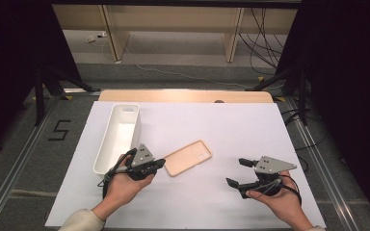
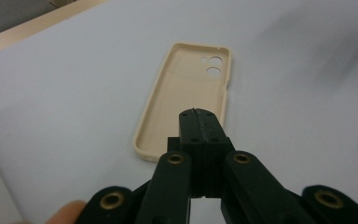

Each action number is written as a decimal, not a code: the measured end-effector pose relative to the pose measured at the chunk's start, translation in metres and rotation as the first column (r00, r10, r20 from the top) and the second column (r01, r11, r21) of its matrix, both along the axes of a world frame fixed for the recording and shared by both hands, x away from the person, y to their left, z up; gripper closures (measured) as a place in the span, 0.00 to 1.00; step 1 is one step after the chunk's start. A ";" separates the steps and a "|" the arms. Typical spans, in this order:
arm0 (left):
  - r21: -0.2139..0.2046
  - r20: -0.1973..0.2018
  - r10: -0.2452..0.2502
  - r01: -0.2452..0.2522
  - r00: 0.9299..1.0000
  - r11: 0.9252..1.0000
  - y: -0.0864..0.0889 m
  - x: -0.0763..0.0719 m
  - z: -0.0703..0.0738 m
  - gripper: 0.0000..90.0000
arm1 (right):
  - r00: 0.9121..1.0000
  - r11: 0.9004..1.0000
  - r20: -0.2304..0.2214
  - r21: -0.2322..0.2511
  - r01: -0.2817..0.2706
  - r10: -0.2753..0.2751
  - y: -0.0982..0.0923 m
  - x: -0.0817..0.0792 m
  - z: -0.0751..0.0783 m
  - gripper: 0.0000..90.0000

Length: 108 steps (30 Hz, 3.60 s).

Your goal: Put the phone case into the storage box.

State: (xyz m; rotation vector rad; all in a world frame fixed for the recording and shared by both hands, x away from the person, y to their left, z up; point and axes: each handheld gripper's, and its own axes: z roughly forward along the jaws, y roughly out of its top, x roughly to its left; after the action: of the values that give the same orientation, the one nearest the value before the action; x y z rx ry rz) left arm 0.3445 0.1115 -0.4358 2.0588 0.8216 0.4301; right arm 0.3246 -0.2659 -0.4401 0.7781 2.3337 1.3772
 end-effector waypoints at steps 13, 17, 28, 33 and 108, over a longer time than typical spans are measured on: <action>0.081 -0.066 -0.029 0.035 0.997 0.996 -0.030 0.027 -0.023 1.00 | 1.000 1.000 0.002 0.002 -0.003 0.003 0.000 0.000 0.000 0.21; 0.089 -0.075 -0.033 0.039 0.997 0.995 -0.034 0.030 -0.026 1.00 | 1.000 1.000 0.002 0.002 -0.006 0.006 0.000 0.000 0.000 0.21; 0.124 -0.112 -0.040 0.054 0.993 0.991 -0.042 0.037 -0.037 1.00 | 1.000 1.000 0.004 0.002 -0.007 0.007 0.001 0.000 0.000 0.21; 0.129 -0.121 -0.040 0.056 0.992 0.990 -0.044 0.039 -0.039 1.00 | 1.000 1.000 0.002 0.002 -0.007 0.007 0.000 0.000 0.000 0.21; 0.096 -0.225 -0.073 0.097 0.972 0.991 -0.070 0.038 -0.048 1.00 | 1.000 1.000 -0.001 -0.002 -0.014 0.014 0.001 0.000 0.000 0.21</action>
State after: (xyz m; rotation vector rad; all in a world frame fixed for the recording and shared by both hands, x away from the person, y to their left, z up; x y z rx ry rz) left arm 0.3821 0.0419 -0.4838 2.2607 0.8525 0.2030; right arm 0.3242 -0.2650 -0.4405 0.7629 2.3453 1.3800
